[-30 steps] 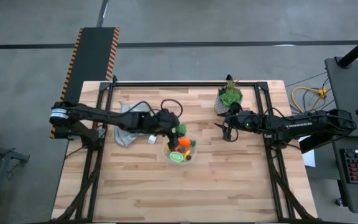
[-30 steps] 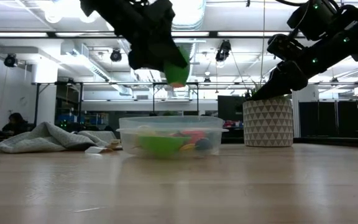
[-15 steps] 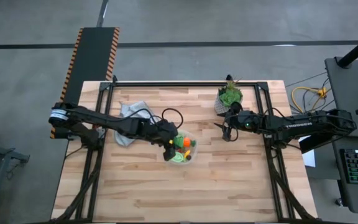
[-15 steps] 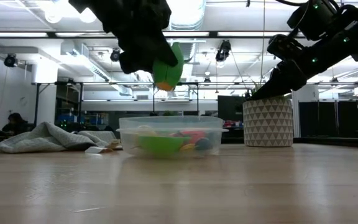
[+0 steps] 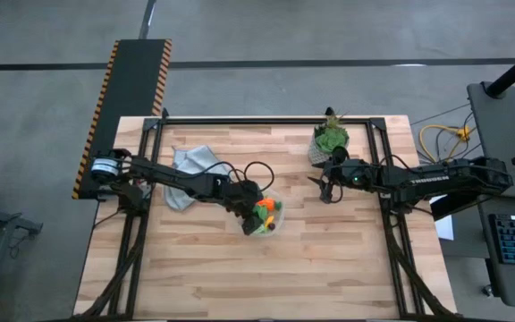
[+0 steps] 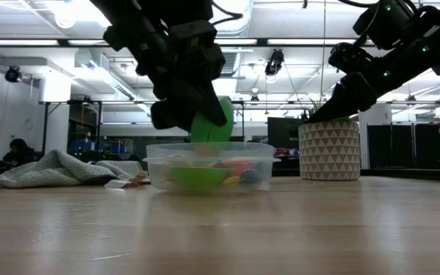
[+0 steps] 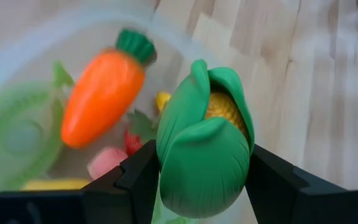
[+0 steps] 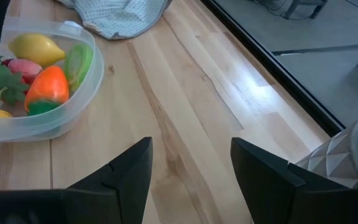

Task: Pick and placing Produce into tupperware
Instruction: Put the green corn into the transparent bin

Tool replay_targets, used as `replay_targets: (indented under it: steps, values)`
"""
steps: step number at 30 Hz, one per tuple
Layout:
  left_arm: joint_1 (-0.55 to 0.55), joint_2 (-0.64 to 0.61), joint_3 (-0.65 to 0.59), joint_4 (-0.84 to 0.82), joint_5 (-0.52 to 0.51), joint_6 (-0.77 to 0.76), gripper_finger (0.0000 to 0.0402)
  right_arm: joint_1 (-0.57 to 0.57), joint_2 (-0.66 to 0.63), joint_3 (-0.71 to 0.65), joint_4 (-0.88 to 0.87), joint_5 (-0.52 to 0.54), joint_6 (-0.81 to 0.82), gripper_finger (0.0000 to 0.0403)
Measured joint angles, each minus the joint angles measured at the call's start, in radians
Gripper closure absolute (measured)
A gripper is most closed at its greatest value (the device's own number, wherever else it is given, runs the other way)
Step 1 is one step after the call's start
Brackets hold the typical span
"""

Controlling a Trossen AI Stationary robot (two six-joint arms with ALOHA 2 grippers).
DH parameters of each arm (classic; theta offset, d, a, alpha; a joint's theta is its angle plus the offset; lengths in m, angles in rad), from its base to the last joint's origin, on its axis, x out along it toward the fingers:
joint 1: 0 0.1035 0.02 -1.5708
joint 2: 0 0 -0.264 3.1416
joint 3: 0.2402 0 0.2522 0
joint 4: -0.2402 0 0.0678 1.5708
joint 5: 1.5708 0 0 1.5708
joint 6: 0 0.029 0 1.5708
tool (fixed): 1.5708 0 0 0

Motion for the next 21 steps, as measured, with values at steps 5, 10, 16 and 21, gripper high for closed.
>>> replay_targets:
  steps: [5,10,16,21]
  values:
    - [0.038,0.028,0.001,0.024,0.104,-0.069,0.0225,0.000,0.000,0.000,-0.003,0.000,0.005,0.0193]
    - [0.075,0.028,-0.018,0.027,0.124,-0.075,0.0225,0.000,0.000,0.000,-0.008,0.000,0.005,0.0193]
    - [0.086,0.027,-0.021,0.028,0.128,-0.068,0.0176,0.000,0.001,0.000,-0.009,0.000,0.005,0.0193]
    - [0.086,0.024,-0.021,0.040,0.145,-0.066,0.0128,0.000,0.001,0.000,-0.009,0.000,0.005,0.0193]
